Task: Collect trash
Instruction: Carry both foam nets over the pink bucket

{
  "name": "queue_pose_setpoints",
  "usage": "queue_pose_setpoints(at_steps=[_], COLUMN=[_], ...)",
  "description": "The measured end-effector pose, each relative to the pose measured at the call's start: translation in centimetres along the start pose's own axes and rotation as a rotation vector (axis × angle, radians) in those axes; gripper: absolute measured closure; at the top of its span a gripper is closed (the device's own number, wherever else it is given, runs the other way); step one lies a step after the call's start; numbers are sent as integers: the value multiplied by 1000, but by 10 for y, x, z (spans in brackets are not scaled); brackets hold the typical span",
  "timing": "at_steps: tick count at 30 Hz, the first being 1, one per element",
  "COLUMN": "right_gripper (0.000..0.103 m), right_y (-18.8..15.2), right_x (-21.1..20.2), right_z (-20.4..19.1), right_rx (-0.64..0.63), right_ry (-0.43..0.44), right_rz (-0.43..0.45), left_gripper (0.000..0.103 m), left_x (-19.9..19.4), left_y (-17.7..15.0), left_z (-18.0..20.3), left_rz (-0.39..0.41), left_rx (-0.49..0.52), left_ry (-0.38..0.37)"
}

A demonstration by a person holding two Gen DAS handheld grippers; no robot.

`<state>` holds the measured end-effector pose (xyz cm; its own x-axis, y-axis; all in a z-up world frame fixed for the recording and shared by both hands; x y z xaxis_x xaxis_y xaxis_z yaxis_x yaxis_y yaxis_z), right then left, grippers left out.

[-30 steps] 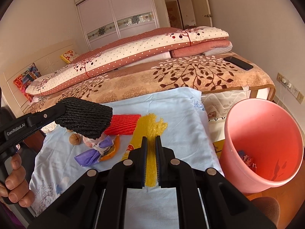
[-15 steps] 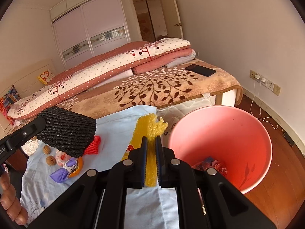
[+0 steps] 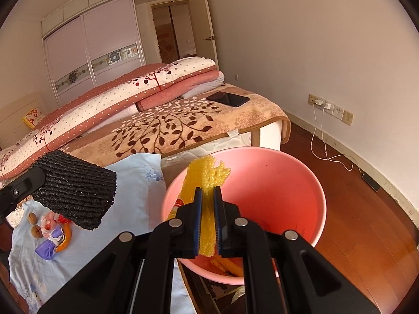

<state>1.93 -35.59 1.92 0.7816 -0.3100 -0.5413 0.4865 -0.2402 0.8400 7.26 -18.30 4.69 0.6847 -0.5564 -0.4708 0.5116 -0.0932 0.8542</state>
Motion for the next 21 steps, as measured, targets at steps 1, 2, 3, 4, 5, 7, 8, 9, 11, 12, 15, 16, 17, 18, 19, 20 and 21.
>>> queue_pose_setpoints(at_steps=[1,2,3,4,5,7,8,9,11,12,15,16,17,18,19,20,21], right_gripper=[95,95,95,95,95,95,95,95,95,95,95,95,95,95,95,95,95], right_y=[0,0,1,1,1,1,1,0,0,0,-1,-2,-2,-3,-3,-3,-4], right_x=[-1,-2,-2,-3,-3,-3,-3,-2,-1,-1,2,3,4,5,6,7,8], right_z=[1,1,2,2,3,6,7,9,12,14,20,22,25,27,28,30,31], right_rx=[-7,-16,-23,-29,-33,-37,-39,-39,-35,-34,-24,-22,-18,-14,-10,-6,-3], right_ry=[-11,-23,-33,-41,-47,-60,-68,-75,-88,-93,-101,-102,-103,-103,-104,-104,-104], right_rz=[11,23,33,40,47,56,60,63,68,69,64,62,59,57,55,54,52], left_gripper=[89,89,89,89,89,89,89,89,89,89,89,89,89,89,89,89,89], left_x=[2,4,6,8,10,15,17,20,26,29,37,40,44,46,49,52,56], left_y=[0,0,1,1,1,1,0,0,-1,-2,-5,-5,-6,-7,-7,-8,-8], left_z=[3,5,8,10,13,18,20,23,29,33,42,45,48,50,53,55,57], left_rz=[-2,-4,-5,-6,-8,-15,-19,-22,-29,-32,-41,-44,-47,-49,-52,-55,-58], left_rx=[3,6,9,12,16,25,30,36,53,61,87,95,103,109,115,120,124], left_ry=[-2,-5,-7,-10,-12,-17,-20,-22,-22,-23,-26,-27,-29,-30,-31,-32,-33])
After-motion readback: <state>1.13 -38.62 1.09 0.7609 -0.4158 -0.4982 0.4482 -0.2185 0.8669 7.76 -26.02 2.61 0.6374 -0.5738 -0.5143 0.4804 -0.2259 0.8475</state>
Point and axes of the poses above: each gripper's, at about its wrist camera, not at the fingertips, and x roughly the way its jaws point, z to its right, y to its top, the point moved 2 cm from there along x, roughly the way its jaws point, and after that the axes turned 6 degrees about -y, right-handed, at the moved point
